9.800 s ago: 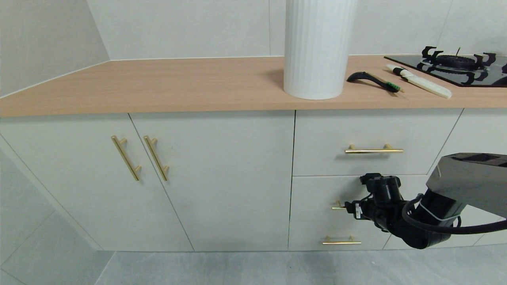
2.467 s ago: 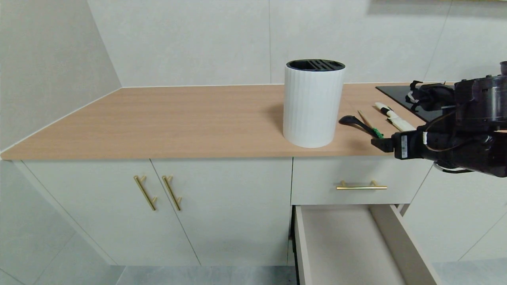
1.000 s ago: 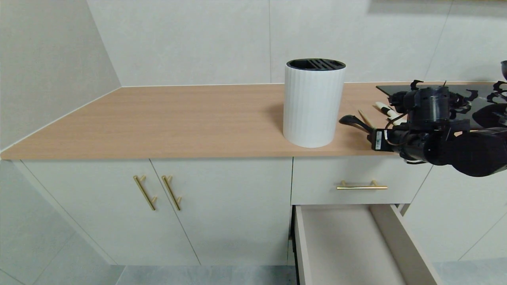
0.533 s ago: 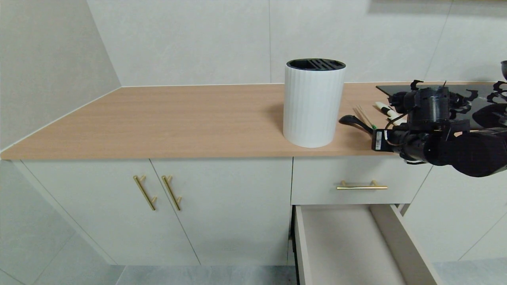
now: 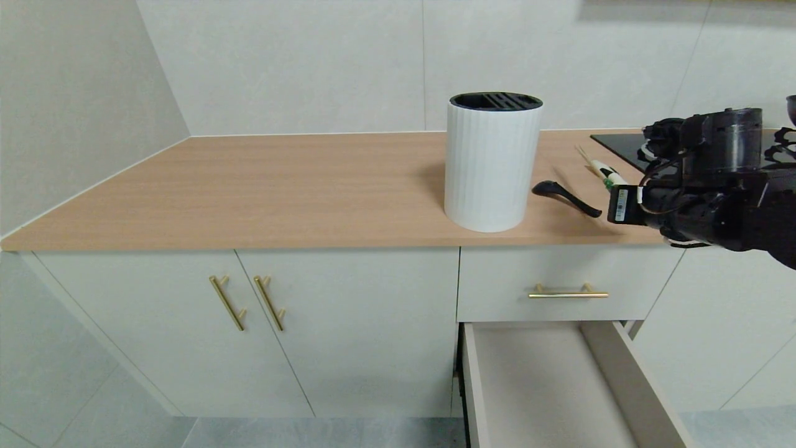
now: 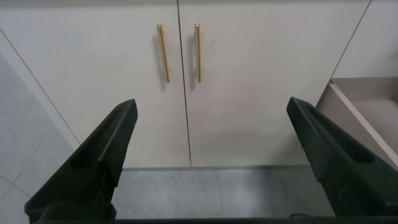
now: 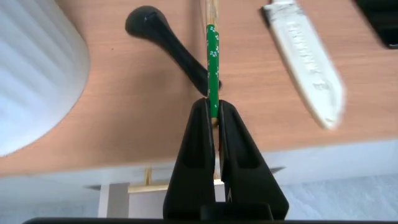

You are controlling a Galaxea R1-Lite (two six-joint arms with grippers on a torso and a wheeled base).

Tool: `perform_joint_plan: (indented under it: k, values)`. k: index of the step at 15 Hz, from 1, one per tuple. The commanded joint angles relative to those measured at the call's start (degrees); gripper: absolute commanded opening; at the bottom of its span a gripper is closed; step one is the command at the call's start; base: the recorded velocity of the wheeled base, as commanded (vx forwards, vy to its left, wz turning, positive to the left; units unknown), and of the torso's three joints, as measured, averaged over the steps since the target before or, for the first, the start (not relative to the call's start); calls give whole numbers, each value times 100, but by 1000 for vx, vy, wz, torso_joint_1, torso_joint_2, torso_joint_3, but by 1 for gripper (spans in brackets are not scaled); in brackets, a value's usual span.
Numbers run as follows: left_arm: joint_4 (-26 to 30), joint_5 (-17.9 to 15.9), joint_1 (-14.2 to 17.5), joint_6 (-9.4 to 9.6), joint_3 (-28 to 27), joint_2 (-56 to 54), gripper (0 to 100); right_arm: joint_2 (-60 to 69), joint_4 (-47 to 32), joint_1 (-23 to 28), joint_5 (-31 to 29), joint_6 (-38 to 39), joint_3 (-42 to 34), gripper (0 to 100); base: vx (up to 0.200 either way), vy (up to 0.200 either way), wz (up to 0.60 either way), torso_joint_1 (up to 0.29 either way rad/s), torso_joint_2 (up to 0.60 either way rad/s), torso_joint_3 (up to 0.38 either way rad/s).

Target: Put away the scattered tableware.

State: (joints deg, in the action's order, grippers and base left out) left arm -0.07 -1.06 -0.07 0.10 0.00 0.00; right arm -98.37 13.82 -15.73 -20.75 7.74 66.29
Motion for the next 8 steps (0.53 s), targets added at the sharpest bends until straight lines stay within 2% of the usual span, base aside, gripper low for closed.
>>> perform_joint_plan:
  k: [1, 2, 3, 5, 8]
  values:
    - [-1, 9, -1, -1, 0, 0, 100, 652, -398, -18, 27, -1, -20, 0, 0, 0, 0, 0, 0, 0]
    - [-1, 1, -1, -1, 0, 0, 100, 845, -714, -27, 45, -9, -20, 0, 0, 0, 0, 0, 0, 0]
    - [-1, 1, -1, -1, 0, 0, 100, 1540, -1875, -71, 440, -1, 121, 0, 0, 0, 0, 0, 0, 0]
    - [-1, 1, -1, -1, 0, 0, 100, 2296, -2973, -132, 1082, -71, 147, 0, 0, 0, 0, 0, 0, 0]
    - [-1, 9, -1, -1, 0, 0, 100, 3271, -4019, -141, 1758, -704, 86, 0, 0, 0, 0, 0, 0, 0]
